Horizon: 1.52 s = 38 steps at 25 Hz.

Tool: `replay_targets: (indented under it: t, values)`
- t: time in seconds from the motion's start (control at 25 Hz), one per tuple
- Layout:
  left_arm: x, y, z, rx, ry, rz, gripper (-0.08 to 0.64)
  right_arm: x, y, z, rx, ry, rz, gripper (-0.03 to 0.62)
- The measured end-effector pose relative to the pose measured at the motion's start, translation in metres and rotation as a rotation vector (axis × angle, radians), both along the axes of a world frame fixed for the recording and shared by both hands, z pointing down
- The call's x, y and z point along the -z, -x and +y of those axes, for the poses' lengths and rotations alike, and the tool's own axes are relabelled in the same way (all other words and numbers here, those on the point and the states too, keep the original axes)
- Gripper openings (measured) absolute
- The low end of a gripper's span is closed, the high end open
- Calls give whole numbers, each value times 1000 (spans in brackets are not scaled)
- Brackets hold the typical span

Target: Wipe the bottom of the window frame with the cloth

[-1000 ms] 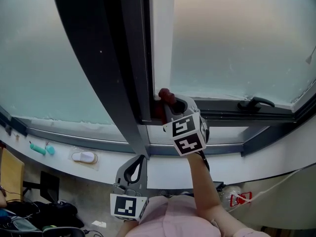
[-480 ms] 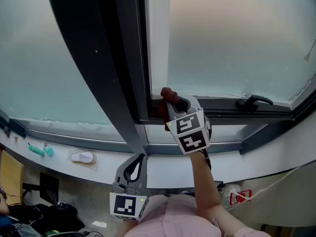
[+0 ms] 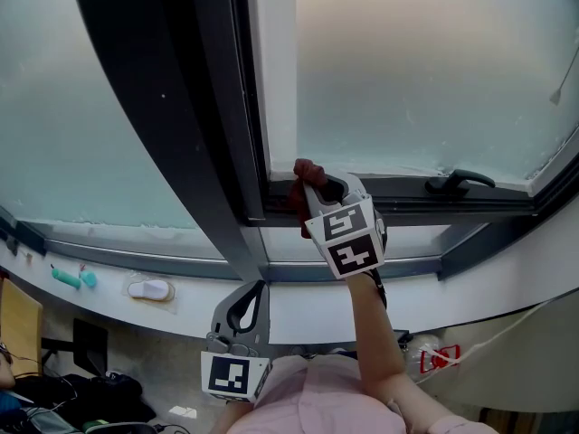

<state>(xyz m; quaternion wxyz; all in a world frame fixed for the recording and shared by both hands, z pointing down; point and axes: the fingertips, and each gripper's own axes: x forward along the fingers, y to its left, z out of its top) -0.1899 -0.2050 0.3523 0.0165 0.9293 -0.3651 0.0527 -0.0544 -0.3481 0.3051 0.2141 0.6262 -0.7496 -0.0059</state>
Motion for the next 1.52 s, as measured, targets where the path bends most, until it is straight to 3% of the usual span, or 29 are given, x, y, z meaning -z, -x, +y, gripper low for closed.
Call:
replay_targets:
  t: [0.12, 1.2, 1.52]
  values:
    - [5, -1, 0, 16, -4, 25, -5, 0, -7, 2, -8, 5, -11, 61]
    - [8, -23, 15, 5, -11, 18, -5, 0, -39, 14, -35, -9, -33, 61]
    - [9, -24, 15, 5, -10, 19, -5, 0, -47, 18, -39, 40, 48, 61]
